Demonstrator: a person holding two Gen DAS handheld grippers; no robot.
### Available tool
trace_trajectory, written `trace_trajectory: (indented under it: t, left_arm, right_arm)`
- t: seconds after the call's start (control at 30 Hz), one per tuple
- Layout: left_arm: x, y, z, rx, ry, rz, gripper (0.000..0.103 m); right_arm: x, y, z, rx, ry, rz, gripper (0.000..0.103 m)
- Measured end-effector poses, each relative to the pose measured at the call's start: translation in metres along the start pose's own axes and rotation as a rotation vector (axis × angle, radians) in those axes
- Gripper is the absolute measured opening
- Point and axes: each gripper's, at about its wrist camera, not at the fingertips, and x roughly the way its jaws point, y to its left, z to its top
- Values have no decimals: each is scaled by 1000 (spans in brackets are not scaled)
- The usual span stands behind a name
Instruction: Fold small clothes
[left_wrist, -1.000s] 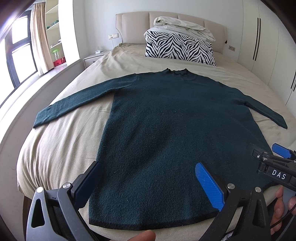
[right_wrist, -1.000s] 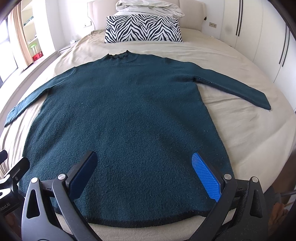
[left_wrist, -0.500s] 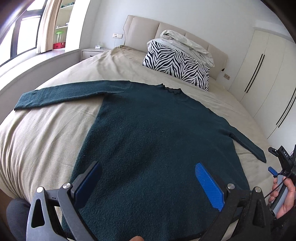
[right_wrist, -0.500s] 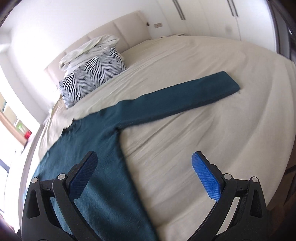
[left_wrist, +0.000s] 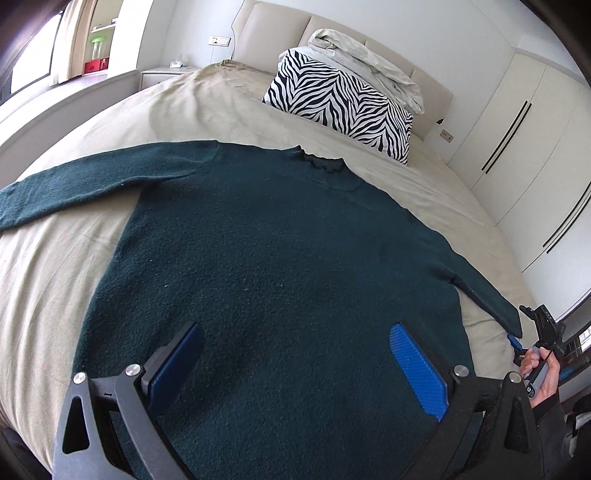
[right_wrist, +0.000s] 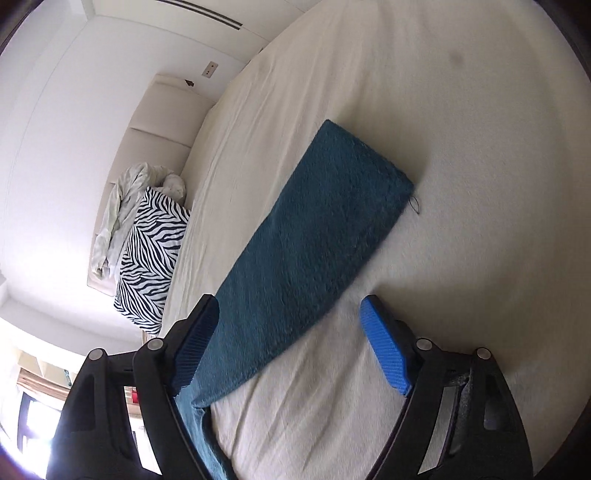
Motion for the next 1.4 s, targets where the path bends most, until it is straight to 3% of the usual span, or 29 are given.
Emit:
trace_trajectory:
  t: [0.1,0.17,0.2,0.33,0.43,0.53,0.67,0.77,0.9,1.0,1.07,1.17,1.23,1.4]
  left_arm:
    - [23,-4,11,-15,24,-43,103]
    - [42,-5,17,-32,59,-65,101]
    - [49,-6,20,-36,72,-80,98]
    - [73,-6,27,-36,115,-120,88]
    - [81,-4,34,-42,114,-145,88]
    - [84,6,43,-78,98,-174,88]
    - [84,31,56,-179,73,-218,88]
    - [81,49,61,-239,55,-238,88]
    - [88,53,62,-257,76,-260,88]
    - [97,49,60,-259,103,-273,90]
    - [103,45,59,-278,120,-298,92]
    - [111,37,60,-303,131,-329,95]
    - [117,30,63,-314,147,-349,95]
    - [140,6,73,-271,202,-315,95]
  right_arm:
    - [22,0,23,9,-8,-11,64]
    - [39,6,32,-33,5,-46,44]
    - [47,9,36,-61,19,-65,29]
    - [65,35,40,-150,13,-144,13]
    - [80,86,27,-279,13,-156,13]
    - [98,166,-22,-472,46,-112,11]
    - [122,273,-138,-773,117,-12,11]
    - [151,325,-223,-937,227,65,11]
    - [190,336,-347,-1163,378,57,11]
    - [207,322,-403,-1266,470,-2,13]
    - [199,306,-422,-1305,497,-5,20]
    - [179,287,-413,-1287,479,29,31]
    - [147,261,-404,-1244,462,55,53]
    - [111,216,-352,-948,490,154,54]
